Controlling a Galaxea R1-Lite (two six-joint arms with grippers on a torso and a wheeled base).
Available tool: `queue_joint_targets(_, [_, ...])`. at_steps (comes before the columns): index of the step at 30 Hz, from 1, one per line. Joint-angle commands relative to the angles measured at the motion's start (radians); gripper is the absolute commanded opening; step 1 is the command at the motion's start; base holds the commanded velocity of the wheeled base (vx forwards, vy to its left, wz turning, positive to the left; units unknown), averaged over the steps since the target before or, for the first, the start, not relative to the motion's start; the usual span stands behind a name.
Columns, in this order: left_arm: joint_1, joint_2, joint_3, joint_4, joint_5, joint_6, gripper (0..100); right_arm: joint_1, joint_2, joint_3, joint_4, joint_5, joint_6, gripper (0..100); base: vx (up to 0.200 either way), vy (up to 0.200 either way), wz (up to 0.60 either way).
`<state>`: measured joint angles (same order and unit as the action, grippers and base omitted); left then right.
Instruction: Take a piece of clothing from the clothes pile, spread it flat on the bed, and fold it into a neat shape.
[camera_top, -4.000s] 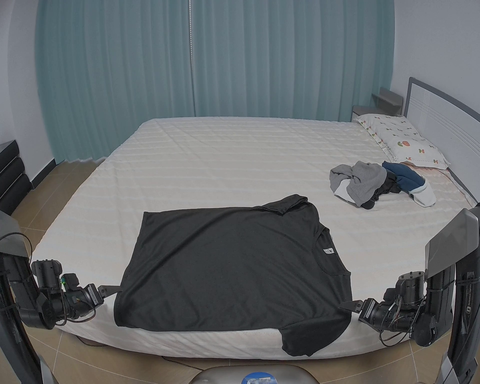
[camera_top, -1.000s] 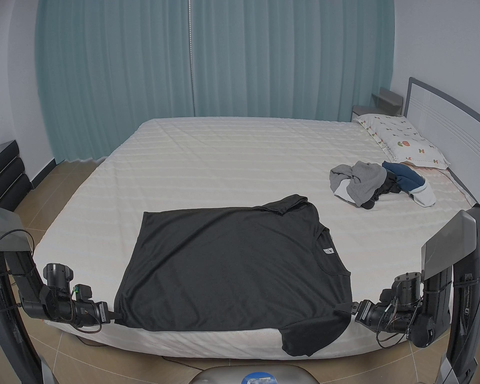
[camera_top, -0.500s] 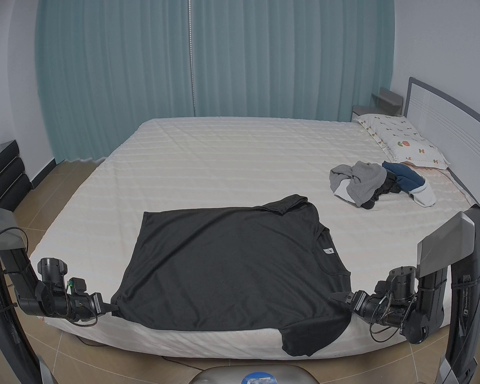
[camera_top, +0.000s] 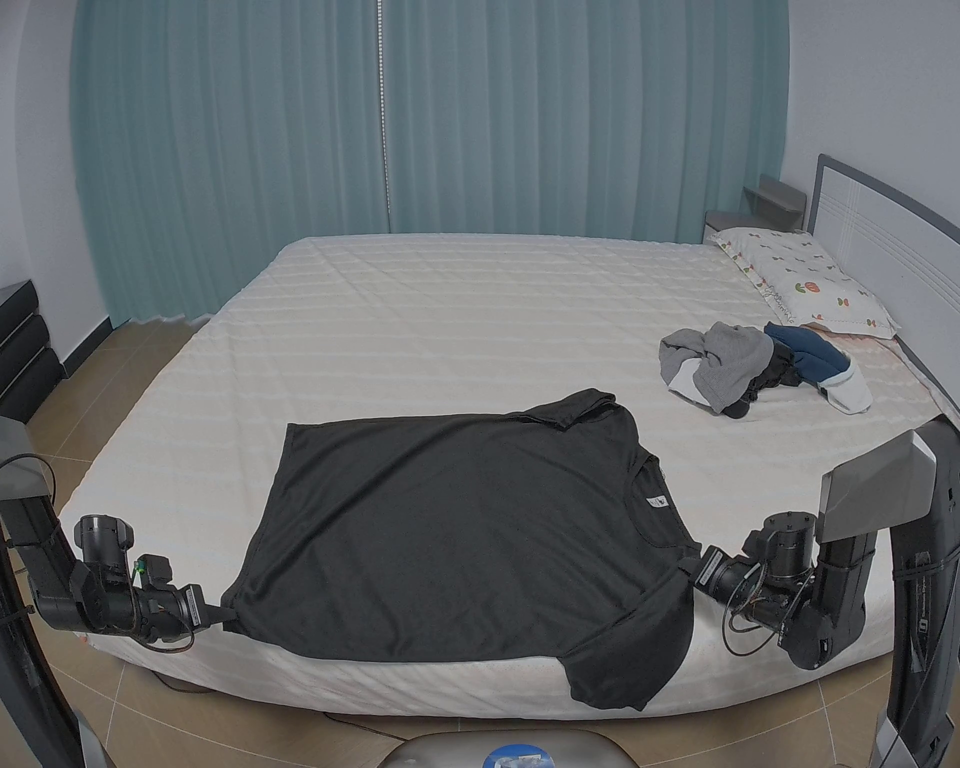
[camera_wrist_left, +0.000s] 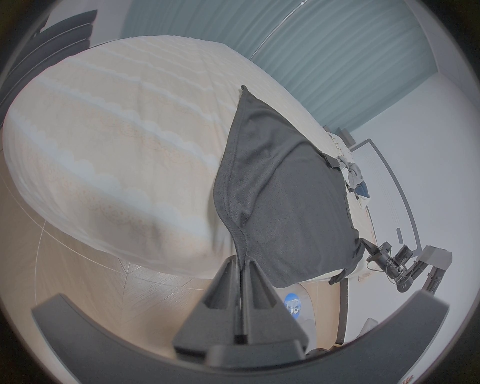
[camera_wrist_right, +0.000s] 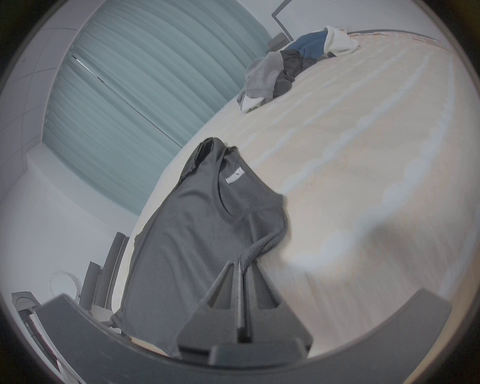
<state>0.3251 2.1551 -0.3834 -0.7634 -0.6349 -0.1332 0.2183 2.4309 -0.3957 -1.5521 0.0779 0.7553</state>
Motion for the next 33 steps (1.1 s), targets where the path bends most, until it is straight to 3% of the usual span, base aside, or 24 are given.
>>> queue_joint_targets(1, [0.005,0.005,-0.002,-0.001,0.000,0.000,0,-0.007,0.002,-0.078,-0.009,-0.001,-0.014,0,0.000,0.000,0.00])
queue_joint_targets(10, [0.005,0.009,-0.002,-0.001,0.000,0.000,0,-0.004,0.048,-0.179,-0.008,0.002,-0.025,0,0.000,0.000,0.00])
queue_joint_targets(11, [0.005,0.011,-0.002,-0.001,-0.002,0.000,0,-0.004,0.066,-0.189,-0.009,0.006,-0.034,100,0.000,0.000,0.00])
queue_joint_targets(19, [0.005,0.011,-0.002,-0.001,0.000,-0.002,0,-0.011,0.111,-0.236,-0.011,-0.001,-0.048,100,0.000,0.000,0.00])
queue_joint_targets(25, [0.005,0.011,-0.006,0.001,0.000,-0.003,0,-0.097,-0.024,-0.094,-0.011,0.077,-0.047,100,0.000,0.000,0.00])
queue_joint_targets(26, [0.005,0.011,-0.006,-0.001,0.000,-0.003,0,-0.122,-0.081,-0.043,-0.011,0.125,-0.042,100,0.000,0.000,0.00])
queue_joint_targets(27, [0.005,0.011,-0.006,0.001,0.000,-0.003,0,-0.123,-0.085,-0.038,-0.011,0.129,-0.040,100,0.000,0.000,0.00])
queue_joint_targets(28, [0.005,0.011,-0.006,0.001,0.000,-0.003,0,-0.137,-0.133,0.035,-0.011,0.207,-0.042,100,0.000,0.000,0.00])
queue_joint_targets(31, [0.005,0.011,-0.006,0.001,0.000,-0.003,0,-0.148,-0.161,0.115,-0.011,0.342,-0.056,100,0.000,0.000,0.00])
queue_joint_targets(33, [0.005,0.011,-0.006,0.001,0.000,-0.003,0,-0.137,-0.159,0.140,-0.011,0.396,-0.077,100,0.000,0.000,0.00])
